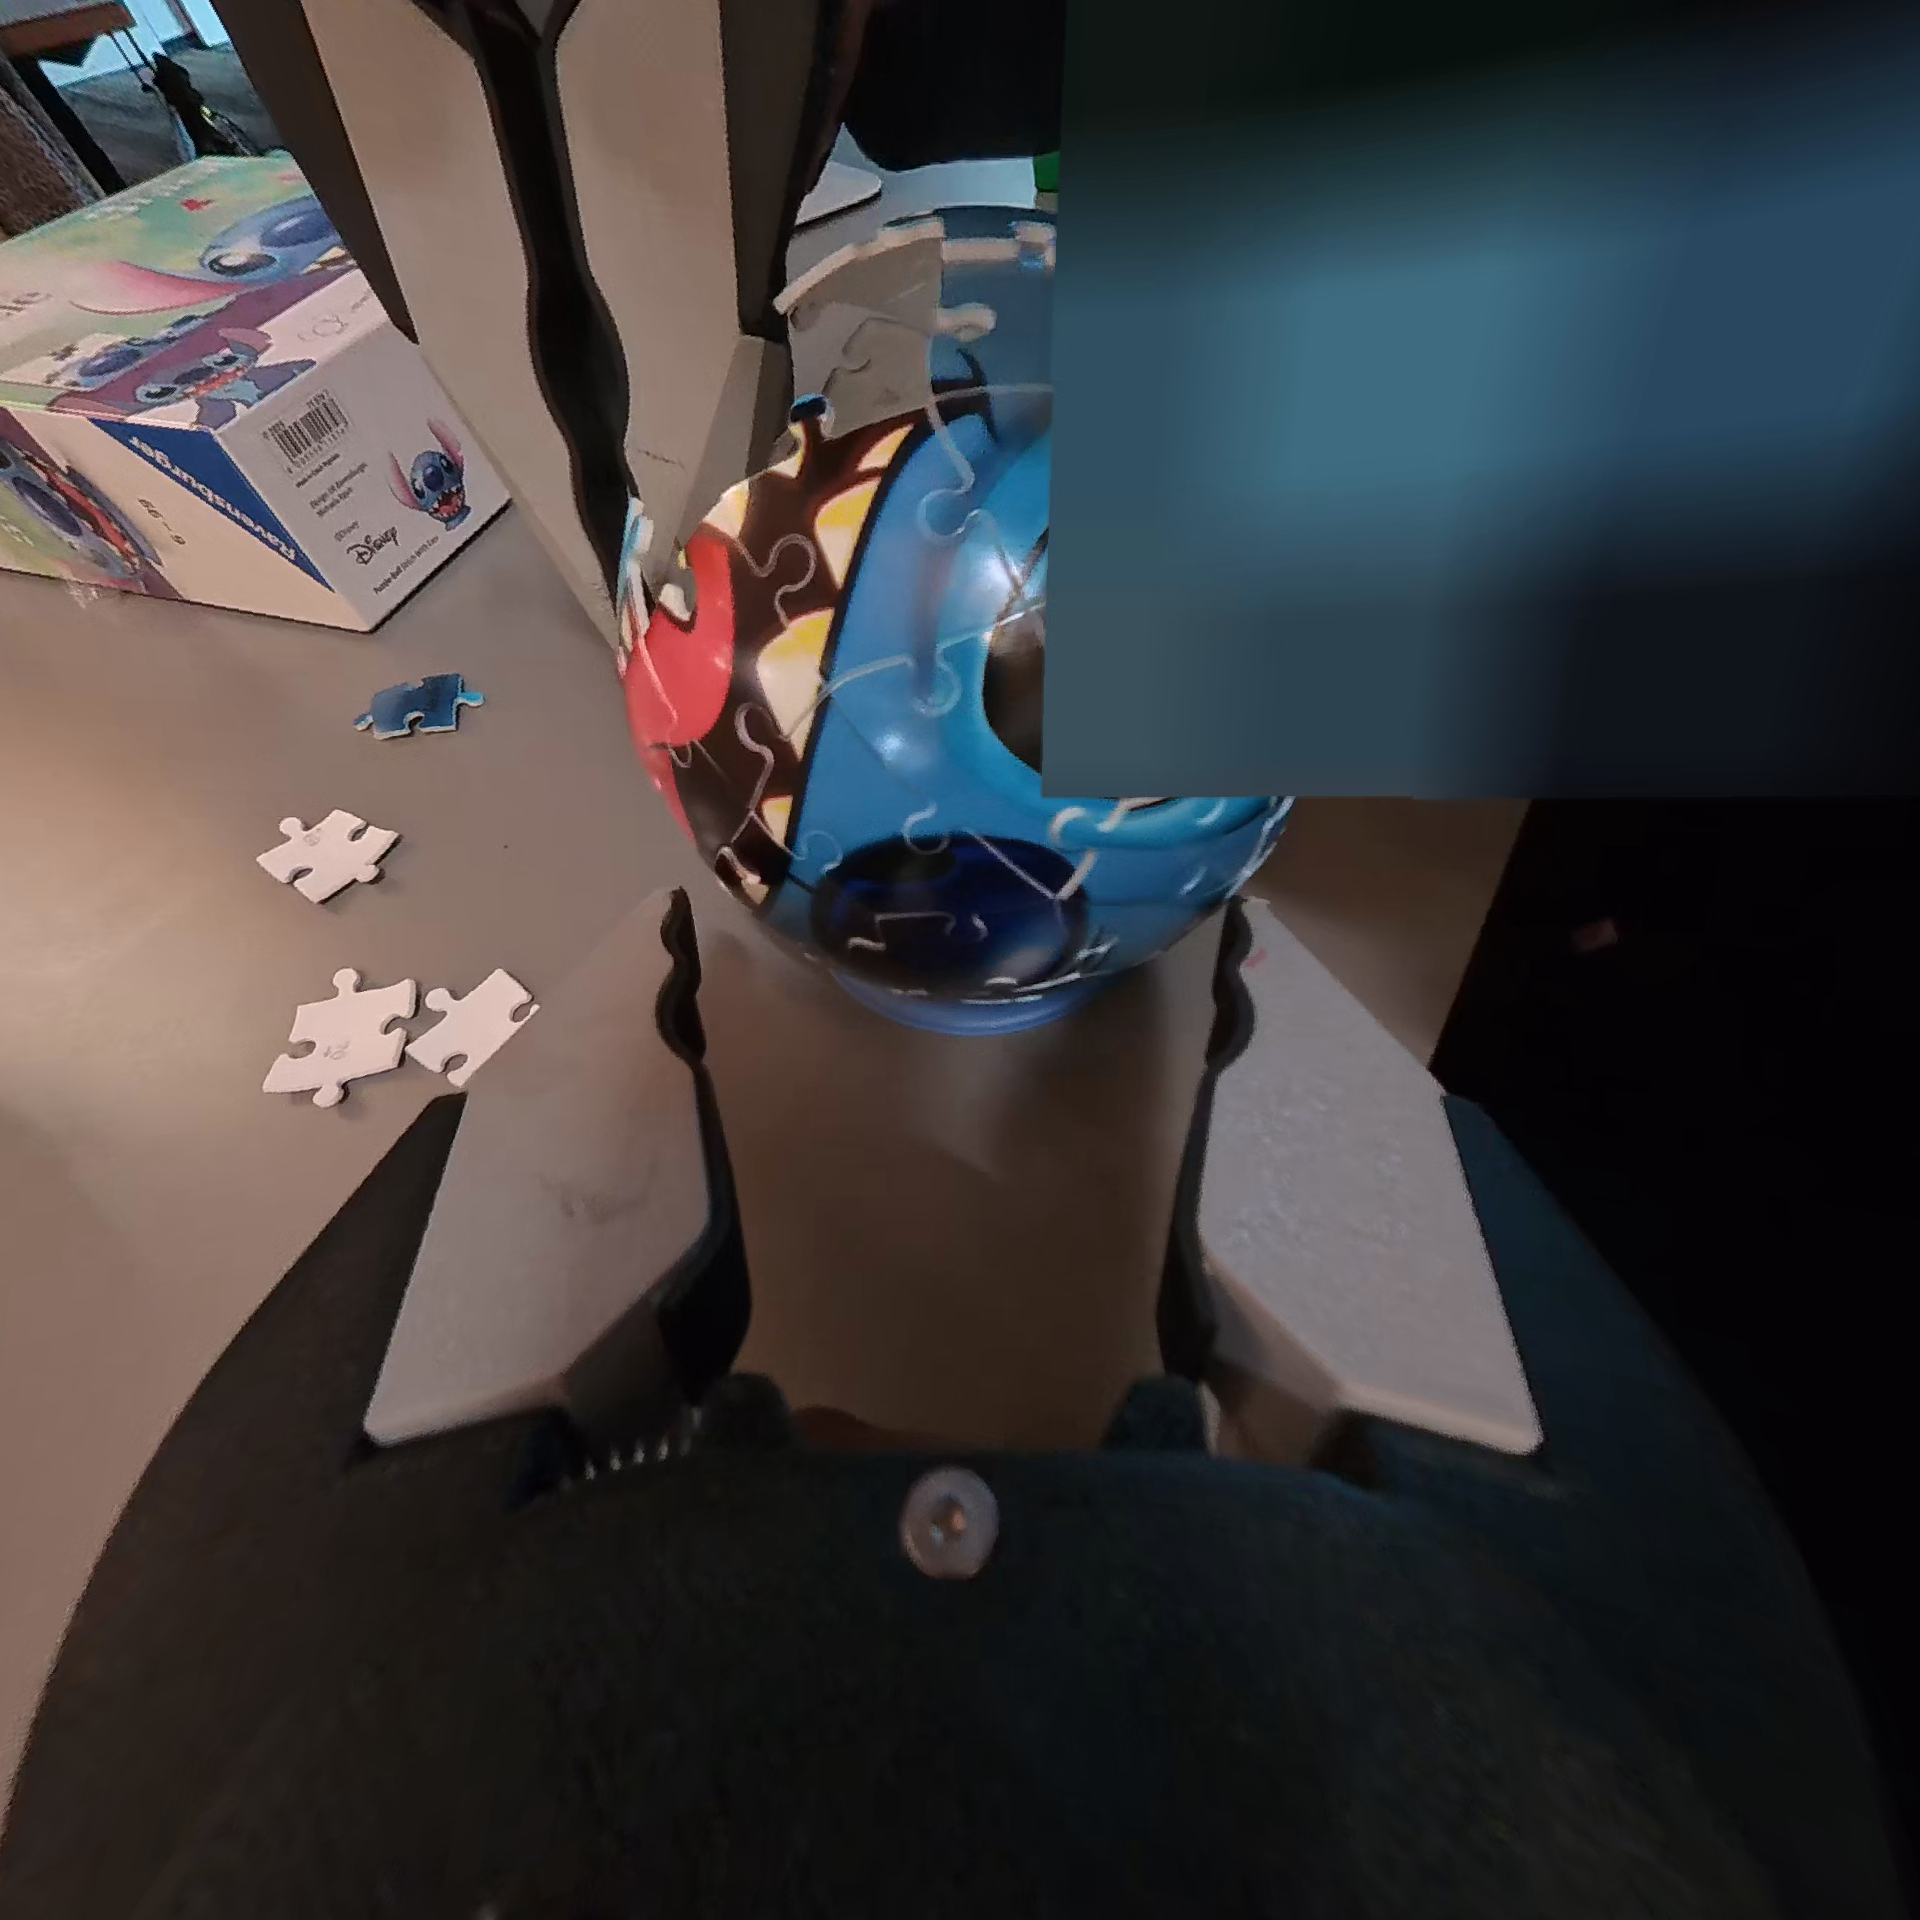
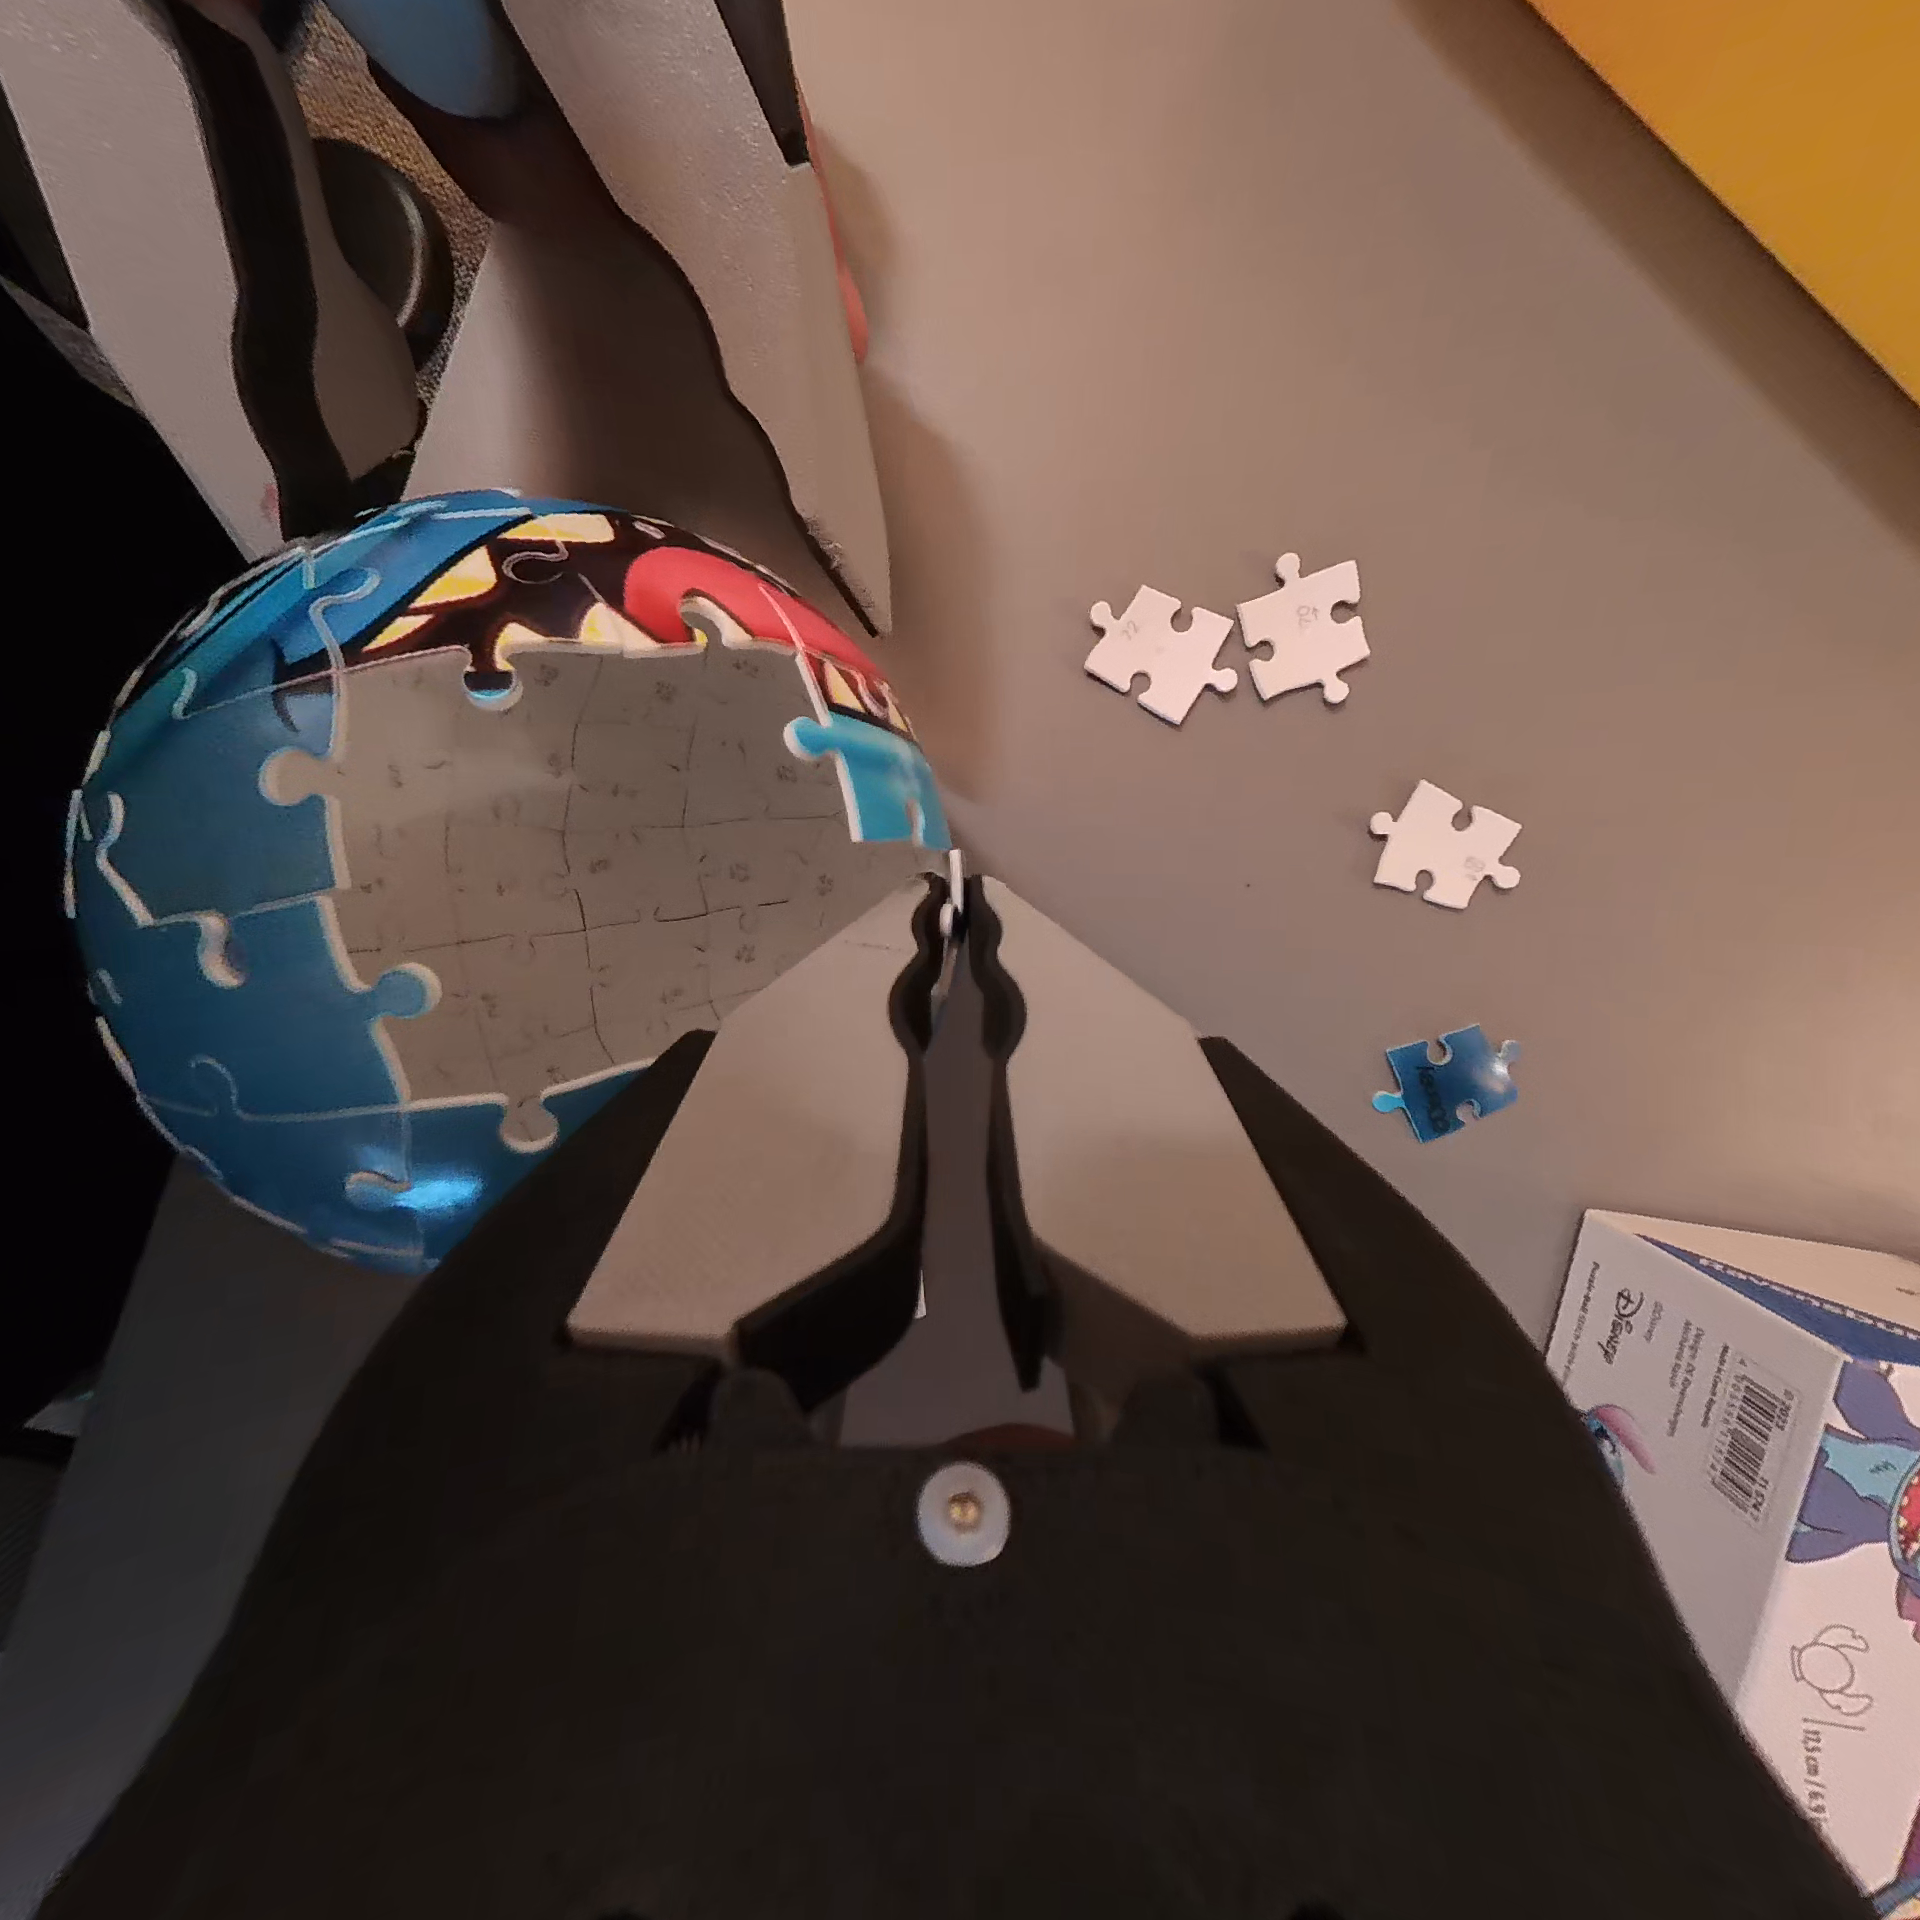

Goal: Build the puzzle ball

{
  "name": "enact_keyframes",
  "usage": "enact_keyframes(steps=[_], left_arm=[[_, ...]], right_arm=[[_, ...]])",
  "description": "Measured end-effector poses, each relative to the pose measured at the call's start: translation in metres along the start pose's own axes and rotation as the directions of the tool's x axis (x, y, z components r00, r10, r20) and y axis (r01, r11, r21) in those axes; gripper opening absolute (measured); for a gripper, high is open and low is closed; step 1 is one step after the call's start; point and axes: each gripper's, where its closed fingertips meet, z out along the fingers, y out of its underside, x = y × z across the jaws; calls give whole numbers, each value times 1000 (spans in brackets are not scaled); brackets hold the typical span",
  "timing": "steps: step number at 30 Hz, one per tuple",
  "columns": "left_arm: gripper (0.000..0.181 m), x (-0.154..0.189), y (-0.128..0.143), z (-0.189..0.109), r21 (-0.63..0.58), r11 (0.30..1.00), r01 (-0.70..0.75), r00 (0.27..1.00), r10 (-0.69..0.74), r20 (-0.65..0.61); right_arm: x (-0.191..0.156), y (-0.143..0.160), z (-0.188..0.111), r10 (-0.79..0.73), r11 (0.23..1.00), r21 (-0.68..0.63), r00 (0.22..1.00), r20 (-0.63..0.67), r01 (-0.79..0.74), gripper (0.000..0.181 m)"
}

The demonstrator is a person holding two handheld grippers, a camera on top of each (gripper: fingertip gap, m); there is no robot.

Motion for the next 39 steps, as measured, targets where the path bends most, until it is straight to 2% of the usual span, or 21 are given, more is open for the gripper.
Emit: enact_keyframes(steps=[11, 14, 30, 39], left_arm=[[89, 1, 0, -2, 3, 1000, -1, 1000, 1, 7], [90, 1, -1, -2, 10, 1000, 7, 1000, -7, 6], [97, 5, 1, 2, -14, 999, 40, 999, -40, -25], [97, 5, 1, 2, -8, 999, 39, 999, -39, -21]], right_arm=[[1, -7, -3, -57, 996, 61, 998, -33, 59, 6], [2, -7, -2, -68, 996, 52, 997, -44, 71, 1], [-2, -15, -2, -166, 981, 90, 981, -95, 175, 0], [-2, -16, -2, -135, 981, 131, 988, -68, 143, 1]])
